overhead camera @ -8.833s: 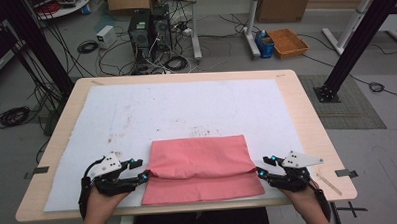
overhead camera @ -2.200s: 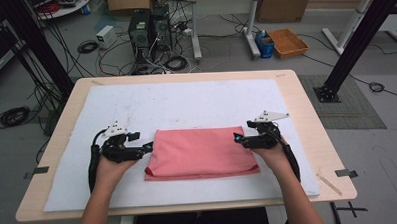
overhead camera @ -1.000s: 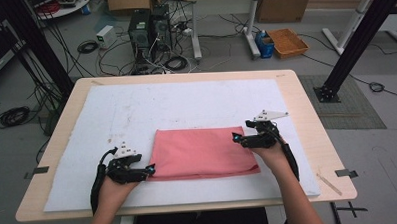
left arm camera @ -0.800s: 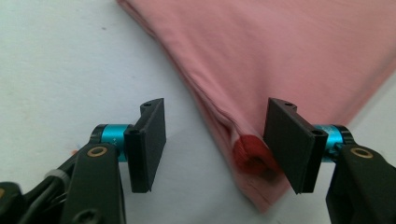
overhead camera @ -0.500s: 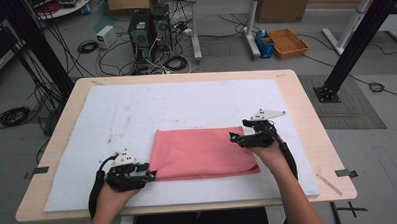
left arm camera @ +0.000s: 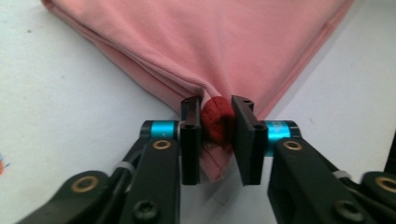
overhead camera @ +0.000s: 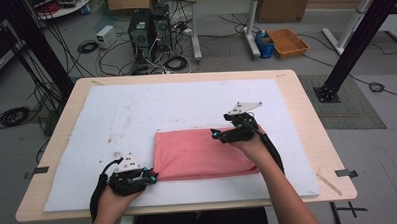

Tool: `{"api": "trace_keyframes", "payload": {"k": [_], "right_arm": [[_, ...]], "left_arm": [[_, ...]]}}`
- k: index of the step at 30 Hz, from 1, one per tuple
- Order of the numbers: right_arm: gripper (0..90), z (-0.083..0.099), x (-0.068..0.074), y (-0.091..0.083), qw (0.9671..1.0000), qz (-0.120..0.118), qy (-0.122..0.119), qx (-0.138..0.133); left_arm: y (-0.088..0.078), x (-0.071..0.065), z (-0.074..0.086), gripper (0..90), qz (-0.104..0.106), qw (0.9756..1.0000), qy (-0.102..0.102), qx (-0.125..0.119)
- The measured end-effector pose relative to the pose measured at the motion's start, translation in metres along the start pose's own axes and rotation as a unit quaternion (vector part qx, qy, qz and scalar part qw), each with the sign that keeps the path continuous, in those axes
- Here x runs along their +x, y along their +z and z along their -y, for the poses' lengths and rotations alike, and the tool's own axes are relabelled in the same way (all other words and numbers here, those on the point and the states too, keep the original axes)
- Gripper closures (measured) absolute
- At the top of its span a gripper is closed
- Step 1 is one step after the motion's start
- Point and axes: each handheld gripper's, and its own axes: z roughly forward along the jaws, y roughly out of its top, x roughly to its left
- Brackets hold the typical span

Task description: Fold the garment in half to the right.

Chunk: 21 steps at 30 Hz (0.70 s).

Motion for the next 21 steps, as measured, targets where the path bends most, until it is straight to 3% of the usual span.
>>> {"api": "trace_keyframes", "payload": {"k": [6, 13, 21], "right_arm": [[21.4, -0.02, 0.011, 0.019, 0.9996, -0.018, -0.017, 0.012], [21.4, -0.045, 0.028, 0.056, 0.9979, -0.054, -0.027, 0.024], [21.4, -0.065, 0.053, 0.102, 0.9943, -0.085, -0.036, 0.052]], "left_arm": [[0.0, 0.004, -0.001, 78.3, 0.009, 1.0, 0.002, -0.001], [-0.002, 0.007, -0.003, 78.8, 0.023, 0.9994, -0.009, -0.024], [-0.005, 0.011, -0.003, 78.8, 0.041, 0.9983, -0.006, -0.04]]}}
